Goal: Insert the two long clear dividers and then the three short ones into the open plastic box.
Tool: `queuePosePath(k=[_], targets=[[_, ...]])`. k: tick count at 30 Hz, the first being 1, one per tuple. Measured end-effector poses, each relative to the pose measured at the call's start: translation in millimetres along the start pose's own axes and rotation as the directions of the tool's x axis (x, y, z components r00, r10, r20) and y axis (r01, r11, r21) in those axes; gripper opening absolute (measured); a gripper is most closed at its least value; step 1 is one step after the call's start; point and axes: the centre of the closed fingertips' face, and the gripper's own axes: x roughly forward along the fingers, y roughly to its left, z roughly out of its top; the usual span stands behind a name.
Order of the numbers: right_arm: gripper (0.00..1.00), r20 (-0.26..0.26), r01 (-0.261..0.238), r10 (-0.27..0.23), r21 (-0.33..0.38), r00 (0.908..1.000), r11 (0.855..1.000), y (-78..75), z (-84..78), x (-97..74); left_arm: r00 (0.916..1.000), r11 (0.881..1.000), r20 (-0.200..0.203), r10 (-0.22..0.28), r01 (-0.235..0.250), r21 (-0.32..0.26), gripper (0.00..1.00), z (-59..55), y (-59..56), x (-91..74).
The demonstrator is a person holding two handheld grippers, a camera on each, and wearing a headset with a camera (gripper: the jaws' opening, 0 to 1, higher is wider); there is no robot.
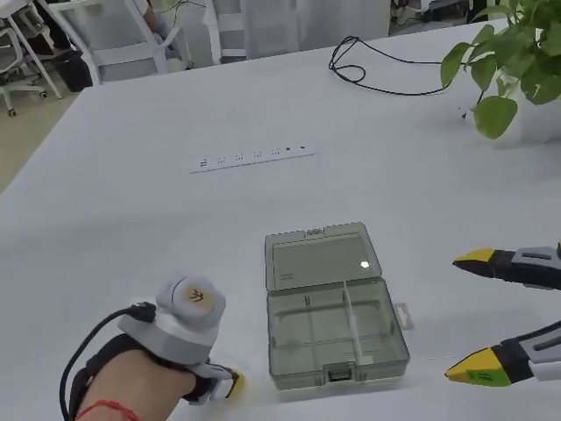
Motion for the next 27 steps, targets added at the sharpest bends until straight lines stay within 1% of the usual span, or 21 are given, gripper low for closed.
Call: queuePosePath(k=[3, 5, 7, 13, 19, 21, 27], targets=[[0.94, -0.002, 0.003, -0.003, 0.001, 1.0000, 1.000, 0.6, 0.0, -0.3, 0.9997, 1.000, -0.021, -0.009, 0.009, 0.002, 0.32, 0.1, 0.4, 0.3], [0.94, -0.001, 0.004, -0.004, 0.001, 1.0000, 1.000, 1.5, 0.2, -0.4, 0.9995, 1.000, -0.028, -0.016, 0.016, -0.009, 0.31, 0.2, 1.0, -0.1], [0.94, 0.001, 0.005, -0.005, 0.006, 1.0000, 1.000, 2.1, 0.7, -0.3, 0.9992, 1.000, -0.030, -0.025, 0.025, -0.019, 0.31, 0.1, 1.2, -0.7], [0.94, 0.000, 0.007, -0.007, 0.005, 1.0000, 1.000, 1.1, -0.5, 0.1, 0.9987, 0.998, -0.019, -0.047, 0.046, -0.039, 0.31, -1.0, -0.3, -1.6], [0.94, -0.005, 0.006, -0.006, 0.005, 1.0000, 1.000, 6.1, 2.3, 2.1, 0.9979, 0.994, 0.012, -0.064, 0.065, -0.084, 0.30, -0.6, -0.3, -4.7], [0.94, -0.004, 0.006, -0.006, 0.005, 1.0000, 1.000, 7.8, 3.8, 2.7, 0.9975, 0.993, 0.019, -0.068, 0.070, -0.098, 0.30, -2.4, 0.5, -5.4], [0.93, -0.003, 0.007, -0.007, 0.009, 1.0000, 1.000, 12.4, 8.5, 4.6, 0.9944, 0.983, 0.064, -0.084, 0.093, -0.159, 0.30, -5.3, 0.9, -10.3]])
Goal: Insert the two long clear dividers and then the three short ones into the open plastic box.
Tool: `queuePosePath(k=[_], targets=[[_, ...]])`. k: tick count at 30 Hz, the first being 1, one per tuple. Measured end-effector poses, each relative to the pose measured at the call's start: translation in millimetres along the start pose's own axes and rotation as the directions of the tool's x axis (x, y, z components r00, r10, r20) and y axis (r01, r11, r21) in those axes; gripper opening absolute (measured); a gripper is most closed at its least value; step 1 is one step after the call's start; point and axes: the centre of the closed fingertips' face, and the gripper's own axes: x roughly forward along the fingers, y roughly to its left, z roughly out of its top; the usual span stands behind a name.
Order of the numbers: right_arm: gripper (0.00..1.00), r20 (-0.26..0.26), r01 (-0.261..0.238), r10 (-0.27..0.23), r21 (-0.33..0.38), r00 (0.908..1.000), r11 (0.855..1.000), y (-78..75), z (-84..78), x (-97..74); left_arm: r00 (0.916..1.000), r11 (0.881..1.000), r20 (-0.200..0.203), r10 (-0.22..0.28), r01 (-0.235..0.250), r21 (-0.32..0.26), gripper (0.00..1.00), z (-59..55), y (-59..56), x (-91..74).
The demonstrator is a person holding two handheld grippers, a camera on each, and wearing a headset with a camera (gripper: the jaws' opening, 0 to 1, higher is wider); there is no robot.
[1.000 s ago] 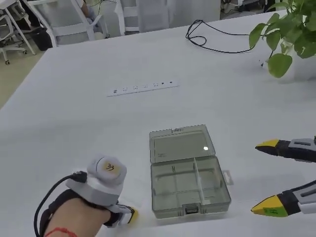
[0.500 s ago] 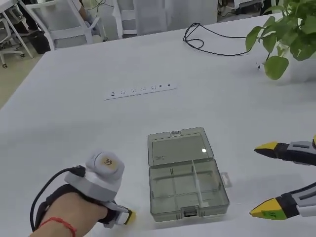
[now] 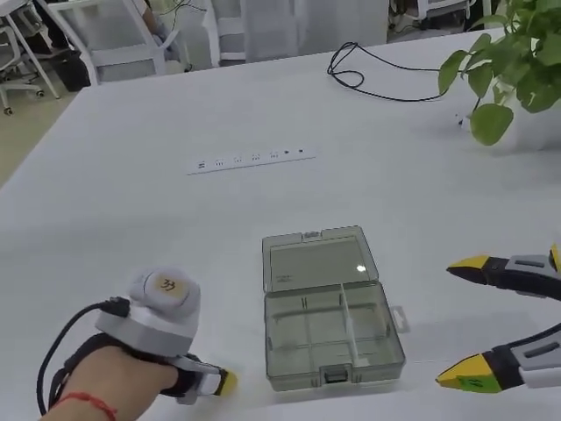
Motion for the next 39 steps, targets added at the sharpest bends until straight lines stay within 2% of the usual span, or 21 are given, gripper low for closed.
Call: queuePosePath(k=[6, 11, 14, 18, 21, 22, 24, 25, 26, 29, 30, 31, 33, 34, 37, 39], targets=[[0.93, -0.002, -0.002, 0.002, 0.001, 1.0000, 1.000, 4.0, 5.3, 2.0, 0.9986, 0.999, 0.049, -0.018, 0.020, -0.050, 0.30, 3.1, -0.1, -7.9], [0.93, -0.003, 0.010, -0.010, 0.002, 0.9999, 1.000, 4.6, 13.3, 3.9, 0.9935, 0.995, 0.109, -0.032, 0.043, -0.095, 0.30, 10.5, -0.5, -19.1], [0.93, 0.011, 0.014, -0.014, 0.006, 0.9998, 1.000, 5.5, 20.2, 4.2, 0.9880, 0.992, 0.149, -0.039, 0.056, -0.114, 0.30, 17.1, -1.6, -26.8], [0.91, 0.018, 0.026, -0.027, 0.015, 0.9995, 1.000, 6.9, 30.3, 5.2, 0.9761, 0.987, 0.210, -0.057, 0.086, -0.132, 0.30, 28.7, -7.0, -37.8], [0.86, 0.025, 0.036, -0.037, 0.030, 0.9990, 0.999, 7.3, 38.2, 5.9, 0.9632, 0.982, 0.258, -0.077, 0.118, -0.144, 0.30, 38.7, -15.2, -46.5], [0.86, 0.031, 0.041, -0.042, 0.038, 0.9986, 0.998, 7.6, 42.0, 6.0, 0.9564, 0.981, 0.279, -0.087, 0.130, -0.142, 0.30, 43.3, -19.4, -50.3], [0.84, 0.037, 0.046, -0.049, 0.078, 0.9981, 0.996, 8.0, 48.2, 6.3, 0.9479, 0.979, 0.301, -0.106, 0.153, -0.138, 0.30, 49.4, -26.2, -53.7], [0.83, 0.050, 0.047, -0.050, 0.073, 0.9975, 0.996, 8.7, 52.3, 6.3, 0.9430, 0.977, 0.313, -0.113, 0.162, -0.136, 0.30, 52.5, -28.8, -55.4], [0.82, 0.062, 0.050, -0.054, 0.076, 0.9966, 0.996, 9.7, 57.7, 6.3, 0.9347, 0.974, 0.332, -0.127, 0.181, -0.138, 0.30, 56.8, -33.4, -58.0], [0.80, 0.045, 0.061, -0.067, 0.117, 0.9968, 0.991, 10.5, 64.3, 8.5, 0.9121, 0.961, 0.377, -0.161, 0.231, -0.150, 0.30, 66.6, -45.2, -63.7], [0.77, 0.049, 0.062, -0.068, 0.116, 0.9965, 0.991, 10.8, 67.0, 9.0, 0.9113, 0.961, 0.378, -0.163, 0.233, -0.148, 0.30, 67.5, -47.0, -64.4], [0.75, 0.052, 0.065, -0.072, 0.117, 0.9961, 0.991, 11.2, 69.9, 9.6, 0.9067, 0.960, 0.386, -0.170, 0.242, -0.145, 0.30, 69.9, -49.6, -65.1], [0.73, 0.031, 0.076, -0.082, 0.151, 0.9962, 0.986, 11.5, 72.1, 12.3, 0.8928, 0.951, 0.407, -0.194, 0.272, -0.145, 0.30, 75.6, -57.9, -67.3], [0.71, 0.039, 0.076, -0.082, 0.147, 0.9959, 0.986, 11.8, 75.2, 13.8, 0.8896, 0.949, 0.410, -0.200, 0.279, -0.143, 0.30, 76.9, -60.6, -67.8], [0.68, 0.062, 0.078, -0.089, 0.166, 0.9941, 0.983, 15.6, 86.0, 19.3, 0.8692, 0.939, 0.438, -0.230, 0.317, -0.136, 0.30, 83.5, -71.3, -70.2], [0.65, 0.068, 0.082, -0.095, 0.183, 0.9931, 0.980, 17.7, 90.9, 23.6, 0.8590, 0.933, 0.451, -0.242, 0.334, -0.137, 0.30, 86.5, -76.0, -71.3]])
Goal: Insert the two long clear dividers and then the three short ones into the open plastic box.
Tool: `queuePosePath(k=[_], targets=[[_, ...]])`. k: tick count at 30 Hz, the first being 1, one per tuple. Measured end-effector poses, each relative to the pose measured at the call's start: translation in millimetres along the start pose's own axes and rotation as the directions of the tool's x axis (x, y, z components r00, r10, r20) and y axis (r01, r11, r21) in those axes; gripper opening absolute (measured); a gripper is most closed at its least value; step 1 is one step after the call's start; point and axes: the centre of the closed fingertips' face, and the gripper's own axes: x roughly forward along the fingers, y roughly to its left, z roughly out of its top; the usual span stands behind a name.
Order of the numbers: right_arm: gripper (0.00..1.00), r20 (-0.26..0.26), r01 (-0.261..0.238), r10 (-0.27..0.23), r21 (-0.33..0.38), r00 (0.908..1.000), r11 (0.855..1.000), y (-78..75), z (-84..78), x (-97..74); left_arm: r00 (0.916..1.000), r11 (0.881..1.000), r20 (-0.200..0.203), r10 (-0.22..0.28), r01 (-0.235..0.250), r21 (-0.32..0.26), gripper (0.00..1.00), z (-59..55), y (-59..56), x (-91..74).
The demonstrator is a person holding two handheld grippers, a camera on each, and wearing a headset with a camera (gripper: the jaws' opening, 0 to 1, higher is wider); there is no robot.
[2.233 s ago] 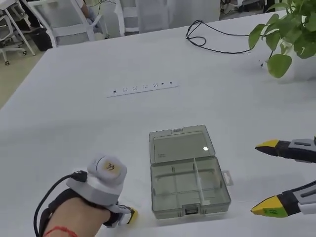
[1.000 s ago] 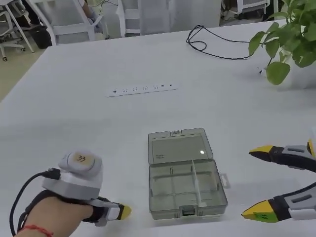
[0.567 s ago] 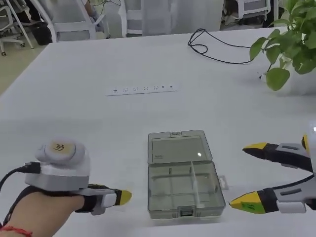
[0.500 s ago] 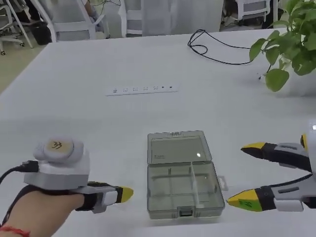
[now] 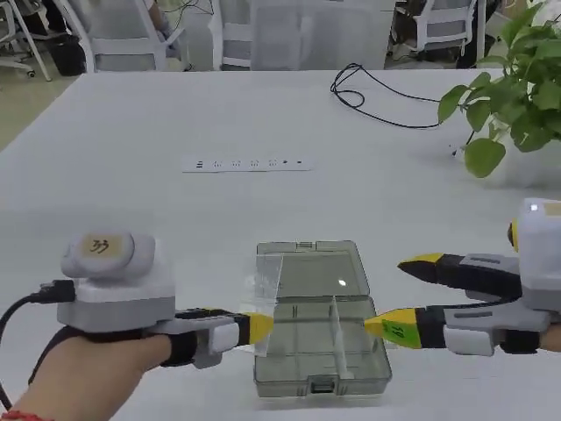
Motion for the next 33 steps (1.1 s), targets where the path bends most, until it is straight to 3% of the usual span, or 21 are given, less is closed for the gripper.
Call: queuePosePath(k=[12, 22, 33], targets=[[0.33, 0.055, 0.006, -0.016, 0.176, 0.9983, 0.984, 17.0, 17.0, 27.5, 0.9942, 0.994, 0.049, -0.095, 0.097, -0.041, 0.30, 5.3, -31.6, 9.4], [0.21, 0.025, 0.030, -0.038, 0.266, 0.9990, 0.964, 20.1, 7.3, 42.0, 0.9902, 0.991, 0.055, -0.129, 0.130, -0.024, 0.30, 5.0, -45.1, 13.6], [0.13, -0.005, 0.052, -0.054, 0.312, 0.9986, 0.949, 20.4, 0.2, 48.0, 0.9902, 0.991, 0.054, -0.129, 0.127, 0.030, 0.30, 5.6, -48.2, 12.9]])
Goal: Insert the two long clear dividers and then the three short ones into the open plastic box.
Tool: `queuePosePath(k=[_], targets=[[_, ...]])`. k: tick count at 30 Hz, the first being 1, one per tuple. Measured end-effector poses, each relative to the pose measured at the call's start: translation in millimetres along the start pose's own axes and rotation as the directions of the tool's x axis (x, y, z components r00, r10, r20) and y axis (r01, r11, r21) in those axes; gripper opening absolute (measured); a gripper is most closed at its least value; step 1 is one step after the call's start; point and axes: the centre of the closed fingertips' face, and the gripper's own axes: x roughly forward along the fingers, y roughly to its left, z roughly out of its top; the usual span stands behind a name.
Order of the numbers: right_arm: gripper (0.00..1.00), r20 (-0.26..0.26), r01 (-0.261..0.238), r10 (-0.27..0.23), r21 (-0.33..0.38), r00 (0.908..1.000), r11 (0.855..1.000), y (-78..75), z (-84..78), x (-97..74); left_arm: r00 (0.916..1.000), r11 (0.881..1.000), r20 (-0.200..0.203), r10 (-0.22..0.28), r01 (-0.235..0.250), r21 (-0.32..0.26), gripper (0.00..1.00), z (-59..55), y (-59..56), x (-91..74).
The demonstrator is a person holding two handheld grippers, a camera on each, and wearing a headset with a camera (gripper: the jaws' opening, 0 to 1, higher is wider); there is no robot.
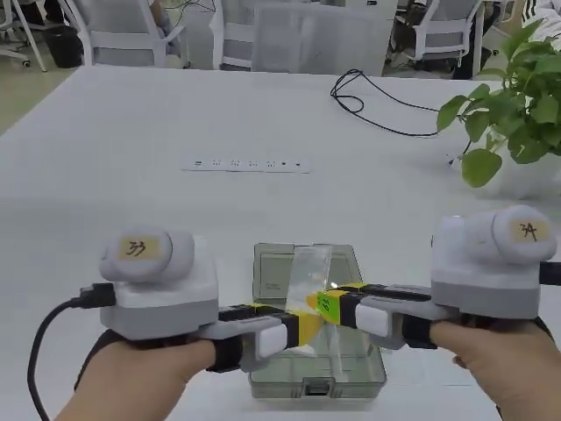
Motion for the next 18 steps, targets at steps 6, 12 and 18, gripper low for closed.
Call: queuePosePath(k=[6, 12, 18], targets=[[0.08, 0.004, 0.015, -0.015, 0.034, 0.9999, 0.999, 1.8, -1.5, 2.2, 0.9999, 1.000, -0.004, 0.011, -0.011, 0.022, 0.30, -0.4, 2.2, 0.2], [0.07, 0.011, 0.038, -0.039, 0.064, 0.9992, 0.997, 1.9, -1.2, 4.1, 0.9998, 0.999, -0.014, 0.011, -0.010, 0.048, 0.30, -2.4, 2.2, 1.1], [0.07, 0.009, 0.039, -0.040, 0.078, 0.9992, 0.996, 0.9, 0.1, 5.3, 0.9999, 0.999, -0.012, 0.003, -0.002, 0.054, 0.32, -2.0, 1.7, 0.5]])
